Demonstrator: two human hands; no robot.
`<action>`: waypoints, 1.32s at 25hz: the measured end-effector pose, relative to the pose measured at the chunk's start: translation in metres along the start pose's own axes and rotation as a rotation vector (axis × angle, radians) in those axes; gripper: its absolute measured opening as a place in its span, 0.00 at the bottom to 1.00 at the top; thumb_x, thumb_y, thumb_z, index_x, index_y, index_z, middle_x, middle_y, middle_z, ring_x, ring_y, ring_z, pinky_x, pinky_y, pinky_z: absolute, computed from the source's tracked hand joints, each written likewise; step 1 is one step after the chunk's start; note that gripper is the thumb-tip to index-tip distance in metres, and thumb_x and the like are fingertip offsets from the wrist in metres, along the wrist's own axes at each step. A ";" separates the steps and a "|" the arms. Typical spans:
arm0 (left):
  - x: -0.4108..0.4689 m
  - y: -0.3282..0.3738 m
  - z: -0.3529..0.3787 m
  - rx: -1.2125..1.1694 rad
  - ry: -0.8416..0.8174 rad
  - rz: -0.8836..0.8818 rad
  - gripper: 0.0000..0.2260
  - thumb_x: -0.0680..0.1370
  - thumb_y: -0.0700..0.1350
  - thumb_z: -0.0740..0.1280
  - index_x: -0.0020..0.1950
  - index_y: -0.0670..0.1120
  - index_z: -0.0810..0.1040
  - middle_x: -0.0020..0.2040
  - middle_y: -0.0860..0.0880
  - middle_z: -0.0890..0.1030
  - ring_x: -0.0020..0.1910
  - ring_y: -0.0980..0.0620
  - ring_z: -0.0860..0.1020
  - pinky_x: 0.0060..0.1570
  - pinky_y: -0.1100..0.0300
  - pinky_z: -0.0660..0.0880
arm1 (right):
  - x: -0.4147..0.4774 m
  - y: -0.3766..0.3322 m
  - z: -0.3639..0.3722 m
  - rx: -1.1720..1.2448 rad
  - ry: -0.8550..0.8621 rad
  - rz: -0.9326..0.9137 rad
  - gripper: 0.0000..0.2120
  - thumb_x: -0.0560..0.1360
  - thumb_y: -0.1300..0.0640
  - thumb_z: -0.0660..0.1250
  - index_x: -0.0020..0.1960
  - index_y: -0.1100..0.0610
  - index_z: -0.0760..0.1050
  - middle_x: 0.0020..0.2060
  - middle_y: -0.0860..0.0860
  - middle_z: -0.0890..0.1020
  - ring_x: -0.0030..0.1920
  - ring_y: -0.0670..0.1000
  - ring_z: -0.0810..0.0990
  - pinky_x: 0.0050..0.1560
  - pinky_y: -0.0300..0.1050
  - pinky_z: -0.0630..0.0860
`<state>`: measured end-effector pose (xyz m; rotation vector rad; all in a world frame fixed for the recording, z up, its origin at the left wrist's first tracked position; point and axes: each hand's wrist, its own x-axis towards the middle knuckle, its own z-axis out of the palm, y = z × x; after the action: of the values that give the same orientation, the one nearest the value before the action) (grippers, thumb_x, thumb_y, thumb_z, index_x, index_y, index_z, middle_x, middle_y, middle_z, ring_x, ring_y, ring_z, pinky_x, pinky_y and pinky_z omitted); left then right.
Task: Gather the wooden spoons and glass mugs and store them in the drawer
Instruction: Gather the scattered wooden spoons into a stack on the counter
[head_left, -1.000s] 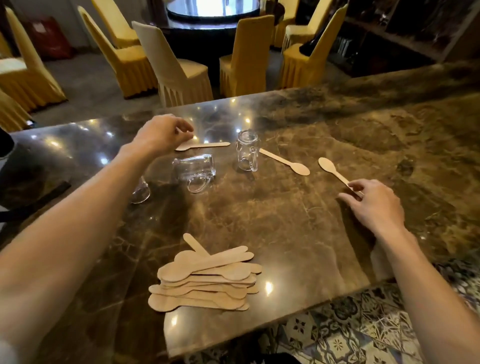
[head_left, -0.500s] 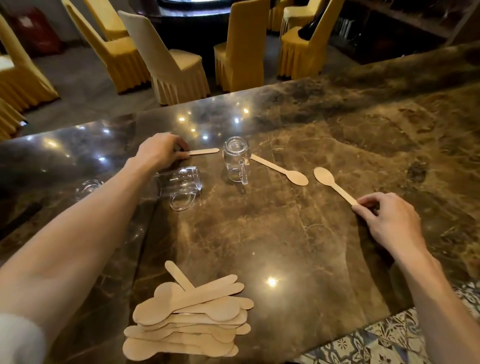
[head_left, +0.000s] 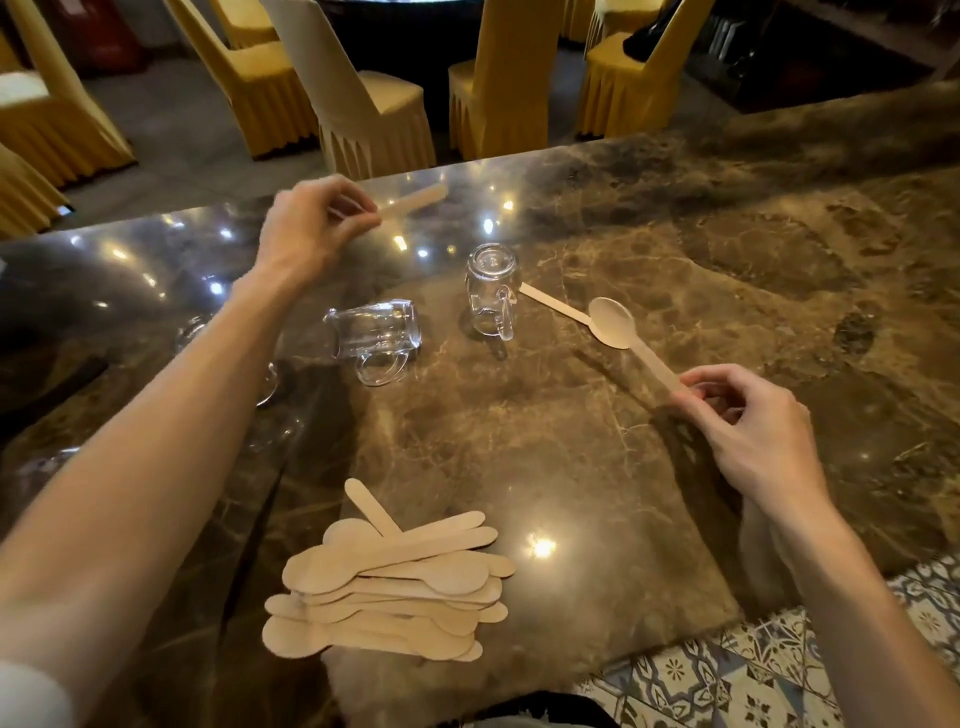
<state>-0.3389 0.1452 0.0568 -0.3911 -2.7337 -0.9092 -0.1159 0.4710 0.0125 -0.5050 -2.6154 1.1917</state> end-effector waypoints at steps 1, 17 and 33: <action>-0.010 0.007 -0.010 -0.058 0.050 0.008 0.10 0.74 0.47 0.70 0.52 0.46 0.80 0.49 0.49 0.82 0.44 0.58 0.79 0.47 0.67 0.75 | -0.007 -0.012 0.005 0.046 -0.077 -0.045 0.04 0.71 0.52 0.71 0.46 0.47 0.79 0.36 0.40 0.80 0.38 0.36 0.77 0.31 0.30 0.70; -0.237 0.018 -0.059 -0.322 -0.338 -0.155 0.08 0.70 0.52 0.68 0.47 0.54 0.83 0.43 0.59 0.83 0.43 0.59 0.81 0.42 0.69 0.76 | -0.083 -0.070 0.118 -0.112 -0.525 -0.502 0.07 0.71 0.47 0.69 0.47 0.45 0.82 0.45 0.42 0.81 0.49 0.44 0.73 0.56 0.47 0.62; -0.260 0.026 -0.011 0.080 -0.332 0.042 0.08 0.74 0.53 0.67 0.51 0.57 0.82 0.48 0.62 0.74 0.53 0.56 0.70 0.58 0.61 0.56 | 0.021 -0.017 0.065 -0.162 0.110 -0.258 0.12 0.72 0.54 0.70 0.54 0.56 0.81 0.49 0.56 0.81 0.45 0.52 0.78 0.48 0.39 0.70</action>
<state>-0.0859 0.1129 0.0012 -0.6326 -3.0342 -0.7806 -0.1604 0.4249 -0.0153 -0.2425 -2.5976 0.8538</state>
